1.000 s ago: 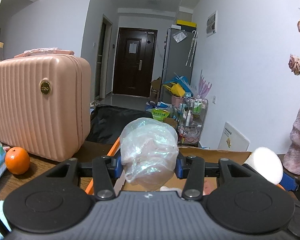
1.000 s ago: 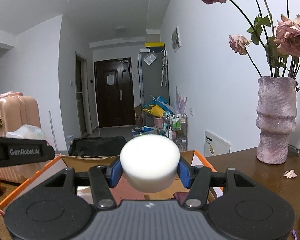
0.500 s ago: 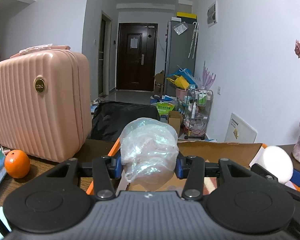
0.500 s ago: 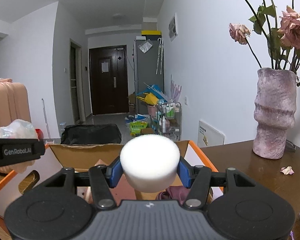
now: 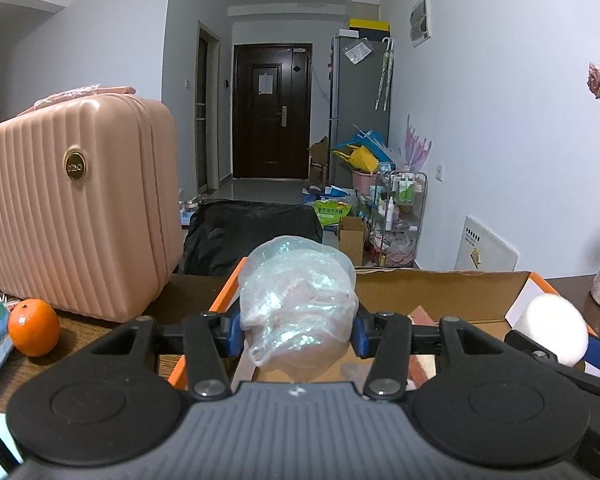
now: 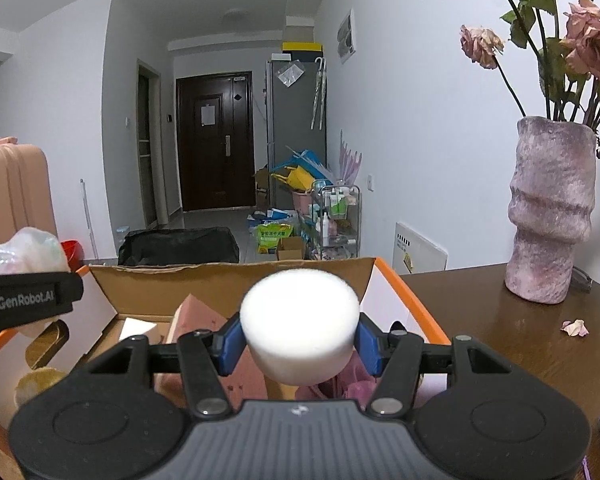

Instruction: Organize soft objects

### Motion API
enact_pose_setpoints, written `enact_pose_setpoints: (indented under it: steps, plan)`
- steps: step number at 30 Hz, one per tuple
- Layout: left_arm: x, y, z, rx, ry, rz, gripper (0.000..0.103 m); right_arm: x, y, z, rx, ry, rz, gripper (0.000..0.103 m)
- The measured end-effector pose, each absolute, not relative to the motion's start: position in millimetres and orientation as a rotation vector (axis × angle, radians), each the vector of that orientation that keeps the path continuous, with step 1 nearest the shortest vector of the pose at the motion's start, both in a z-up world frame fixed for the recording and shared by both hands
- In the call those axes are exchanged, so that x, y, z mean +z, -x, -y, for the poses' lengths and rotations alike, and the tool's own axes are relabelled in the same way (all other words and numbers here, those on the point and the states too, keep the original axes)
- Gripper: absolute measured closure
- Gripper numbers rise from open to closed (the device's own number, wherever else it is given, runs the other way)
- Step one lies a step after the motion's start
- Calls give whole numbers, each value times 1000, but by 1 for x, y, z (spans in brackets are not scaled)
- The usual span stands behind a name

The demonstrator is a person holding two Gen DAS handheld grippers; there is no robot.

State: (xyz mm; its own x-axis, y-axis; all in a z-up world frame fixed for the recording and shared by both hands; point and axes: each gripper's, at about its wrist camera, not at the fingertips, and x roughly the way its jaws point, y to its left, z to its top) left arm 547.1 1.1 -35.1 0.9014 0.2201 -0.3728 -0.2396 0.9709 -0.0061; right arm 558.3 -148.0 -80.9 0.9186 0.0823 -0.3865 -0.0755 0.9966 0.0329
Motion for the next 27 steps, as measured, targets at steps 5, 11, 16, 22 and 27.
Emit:
enact_pose_setpoints:
  steps: [5,11,16,22,27]
  plan:
    - [-35,-543,-4,231,71,-358,28,-82,-557,151,80,-32,-399,32]
    - [-31,-534,-8,264,97,-310,0,-83,-552,155,62,-56,-375,0]
    - [-31,-533,-8,270,99,-307,0,-83,-552,158,61,-74,-378,0]
    - [-31,-534,-9,279,101,-315,0,-84,-550,157,57,-73,-369,0]
    - [-31,-531,-9,283,107,-314,0,-83,-548,158,52,-78,-361,0]
